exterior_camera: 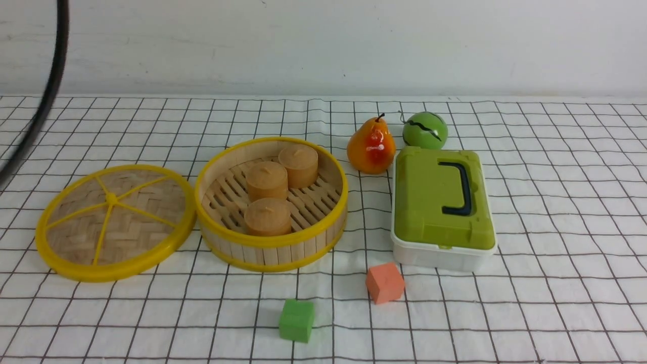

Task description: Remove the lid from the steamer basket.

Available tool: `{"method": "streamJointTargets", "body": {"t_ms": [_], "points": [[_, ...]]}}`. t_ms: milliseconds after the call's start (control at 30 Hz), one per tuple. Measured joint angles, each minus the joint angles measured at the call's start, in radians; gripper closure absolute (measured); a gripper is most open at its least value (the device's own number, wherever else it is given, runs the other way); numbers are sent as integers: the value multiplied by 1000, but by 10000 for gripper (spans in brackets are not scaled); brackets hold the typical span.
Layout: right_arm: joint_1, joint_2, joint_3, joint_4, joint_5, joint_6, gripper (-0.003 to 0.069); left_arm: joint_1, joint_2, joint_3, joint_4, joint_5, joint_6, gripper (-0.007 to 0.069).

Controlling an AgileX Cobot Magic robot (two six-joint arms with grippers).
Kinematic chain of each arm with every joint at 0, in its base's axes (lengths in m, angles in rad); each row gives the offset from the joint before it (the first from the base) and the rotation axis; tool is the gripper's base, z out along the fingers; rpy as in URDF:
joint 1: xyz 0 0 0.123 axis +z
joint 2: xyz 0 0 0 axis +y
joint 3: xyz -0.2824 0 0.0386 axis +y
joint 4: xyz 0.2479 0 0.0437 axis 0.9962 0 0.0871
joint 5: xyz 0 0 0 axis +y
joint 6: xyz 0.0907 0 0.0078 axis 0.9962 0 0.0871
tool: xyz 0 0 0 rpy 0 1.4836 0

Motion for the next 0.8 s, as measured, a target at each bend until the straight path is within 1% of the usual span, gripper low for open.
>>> {"method": "streamJointTargets", "body": {"t_ms": [67,100,167,467,667,767,800], "points": [[0,0,0,0,0,0,419,0,-110,132,-30,-63,91,637],[0,0,0,0,0,0,419,0,-117,141,-34,-67,97,637],[0,0,0,0,0,0,419,0,-182,251,-50,-108,129,637],[0,0,0,0,-1,0,419,0,-206,529,-54,-126,140,637],[0,0,0,0,-1,0,419,-5,-205,654,-55,-130,141,637],[0,0,0,0,-1,0,419,-12,-226,710,-52,-173,141,637],[0,0,0,0,-1,0,419,-13,-267,760,-60,-224,141,637]]}}
